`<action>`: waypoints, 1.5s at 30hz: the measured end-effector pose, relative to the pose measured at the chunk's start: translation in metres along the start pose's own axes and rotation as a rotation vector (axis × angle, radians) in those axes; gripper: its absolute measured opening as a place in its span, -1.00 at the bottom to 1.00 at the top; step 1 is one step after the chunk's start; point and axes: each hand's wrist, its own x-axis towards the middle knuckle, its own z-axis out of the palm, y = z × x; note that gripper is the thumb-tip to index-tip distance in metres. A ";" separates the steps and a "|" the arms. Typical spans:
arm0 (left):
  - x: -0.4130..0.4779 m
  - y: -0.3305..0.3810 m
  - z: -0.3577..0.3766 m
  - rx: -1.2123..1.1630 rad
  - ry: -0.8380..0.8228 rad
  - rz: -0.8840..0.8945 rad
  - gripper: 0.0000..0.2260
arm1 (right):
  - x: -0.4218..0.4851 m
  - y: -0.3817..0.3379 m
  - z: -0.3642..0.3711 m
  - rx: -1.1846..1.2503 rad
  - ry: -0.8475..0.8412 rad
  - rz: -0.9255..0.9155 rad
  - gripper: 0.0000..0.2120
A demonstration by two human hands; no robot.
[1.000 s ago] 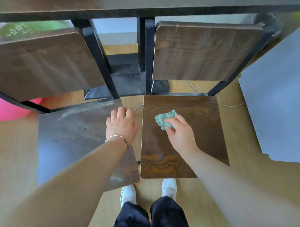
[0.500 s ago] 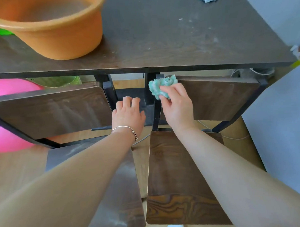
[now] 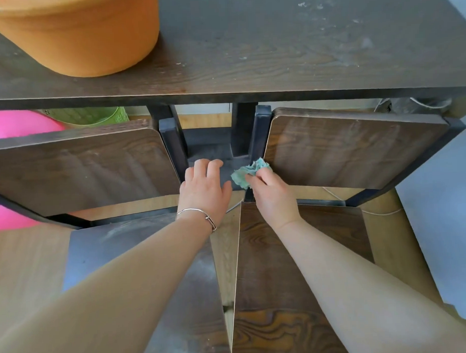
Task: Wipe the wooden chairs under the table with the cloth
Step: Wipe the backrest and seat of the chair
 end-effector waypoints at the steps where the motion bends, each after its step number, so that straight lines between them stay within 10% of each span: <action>1: -0.001 -0.002 0.004 0.000 -0.001 -0.001 -0.59 | -0.003 0.002 0.007 0.019 -0.019 0.022 -0.71; 10: -0.015 -0.009 0.026 -0.007 -0.010 -0.040 -0.61 | -0.011 0.011 0.037 -0.096 -0.002 -0.064 -0.77; 21: -0.015 0.033 0.002 0.020 0.003 -0.002 -0.58 | 0.043 0.011 -0.115 -0.082 0.359 -0.135 -0.77; 34: -0.017 0.040 0.039 -0.002 -0.030 -0.054 -0.60 | -0.015 0.063 -0.017 -0.175 -0.232 -0.092 -0.81; 45: -0.013 0.082 0.025 0.114 -0.010 0.070 -0.60 | 0.030 0.057 -0.133 -0.031 0.448 -0.151 -0.81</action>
